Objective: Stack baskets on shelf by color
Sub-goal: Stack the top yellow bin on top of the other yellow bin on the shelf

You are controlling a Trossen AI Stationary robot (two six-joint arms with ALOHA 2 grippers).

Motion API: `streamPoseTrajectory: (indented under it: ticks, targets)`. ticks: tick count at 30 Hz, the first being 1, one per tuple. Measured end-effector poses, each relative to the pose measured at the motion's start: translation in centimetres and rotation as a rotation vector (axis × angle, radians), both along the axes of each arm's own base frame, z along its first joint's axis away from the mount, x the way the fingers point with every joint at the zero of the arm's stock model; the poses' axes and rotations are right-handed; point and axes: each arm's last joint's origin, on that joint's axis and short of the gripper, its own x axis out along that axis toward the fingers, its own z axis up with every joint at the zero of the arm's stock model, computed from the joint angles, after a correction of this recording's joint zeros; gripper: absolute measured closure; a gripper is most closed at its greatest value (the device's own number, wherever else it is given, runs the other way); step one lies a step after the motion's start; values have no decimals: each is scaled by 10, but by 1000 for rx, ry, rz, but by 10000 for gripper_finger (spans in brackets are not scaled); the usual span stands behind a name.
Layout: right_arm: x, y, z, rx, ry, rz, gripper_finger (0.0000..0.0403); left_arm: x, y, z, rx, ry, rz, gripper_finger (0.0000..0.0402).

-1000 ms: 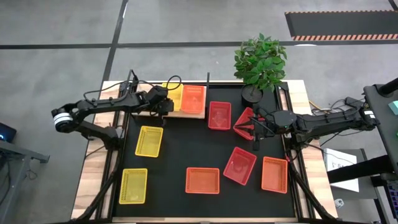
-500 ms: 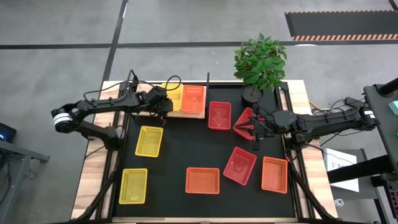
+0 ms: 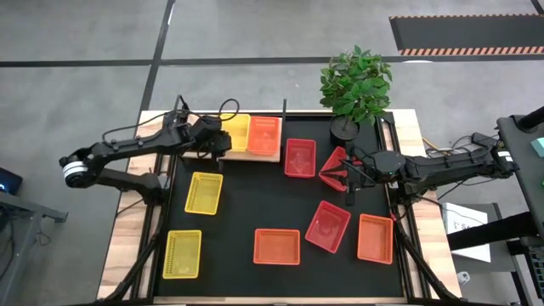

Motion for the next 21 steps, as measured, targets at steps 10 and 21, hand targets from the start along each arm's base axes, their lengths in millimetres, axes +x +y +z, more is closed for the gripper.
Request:
streamPoseTrajectory:
  ticks: [10,21]
  targets:
    - [0,0,0,-2,-1,0,394,-7,-14,26,-156,-278,164,338]
    - [0,0,0,-25,-1,5,394,12,-88,42,-547,-474,-6,338]
